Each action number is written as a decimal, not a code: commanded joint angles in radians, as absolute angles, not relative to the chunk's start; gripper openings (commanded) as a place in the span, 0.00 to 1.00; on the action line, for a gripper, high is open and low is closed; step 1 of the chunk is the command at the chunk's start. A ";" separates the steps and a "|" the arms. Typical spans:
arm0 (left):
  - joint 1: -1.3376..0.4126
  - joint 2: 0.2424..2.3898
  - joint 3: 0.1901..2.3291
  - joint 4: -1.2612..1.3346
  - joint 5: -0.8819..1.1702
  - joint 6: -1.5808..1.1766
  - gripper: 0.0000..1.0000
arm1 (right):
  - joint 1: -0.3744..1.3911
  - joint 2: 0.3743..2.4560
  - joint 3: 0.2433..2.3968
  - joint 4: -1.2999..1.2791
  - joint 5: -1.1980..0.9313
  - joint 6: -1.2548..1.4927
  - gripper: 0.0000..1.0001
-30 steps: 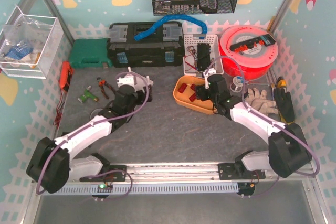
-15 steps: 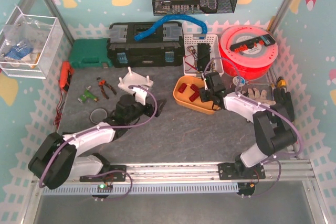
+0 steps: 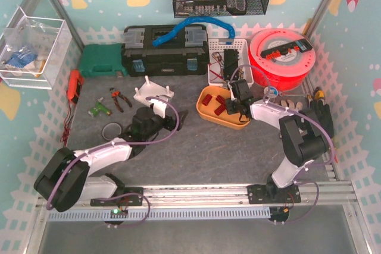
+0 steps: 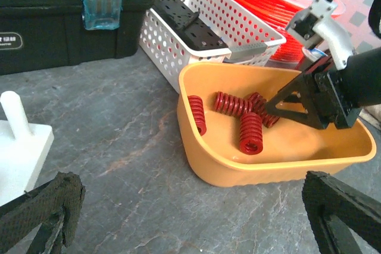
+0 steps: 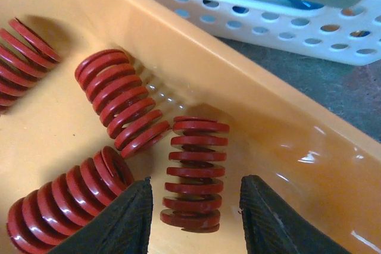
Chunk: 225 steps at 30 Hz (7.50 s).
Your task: Install the large spring
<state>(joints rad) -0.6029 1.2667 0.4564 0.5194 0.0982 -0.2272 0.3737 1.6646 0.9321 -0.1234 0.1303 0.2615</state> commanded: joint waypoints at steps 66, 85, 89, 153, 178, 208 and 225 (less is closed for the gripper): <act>-0.597 1.194 0.418 0.768 0.547 -0.583 0.64 | 0.834 1.150 0.488 0.563 0.097 -0.127 0.11; -0.598 1.281 0.421 0.897 0.684 -0.694 0.61 | 0.935 1.152 0.462 0.677 0.057 -0.200 0.09; -0.597 1.274 0.418 0.896 0.675 -0.701 0.58 | 0.945 1.171 0.467 0.675 0.054 -0.207 0.09; -0.280 1.504 0.925 0.142 -0.298 -0.270 0.00 | 0.899 1.051 0.300 0.730 0.518 -0.016 0.99; -0.197 1.861 1.201 0.126 -0.204 -0.193 0.00 | 0.897 1.100 0.321 0.727 0.495 -0.040 0.99; -0.184 1.968 1.272 0.047 -0.188 -0.197 0.37 | 0.897 1.126 0.340 0.712 0.488 -0.045 0.99; -0.185 1.725 1.138 0.032 0.001 -0.359 0.58 | 0.695 1.095 0.426 0.462 0.307 0.196 0.98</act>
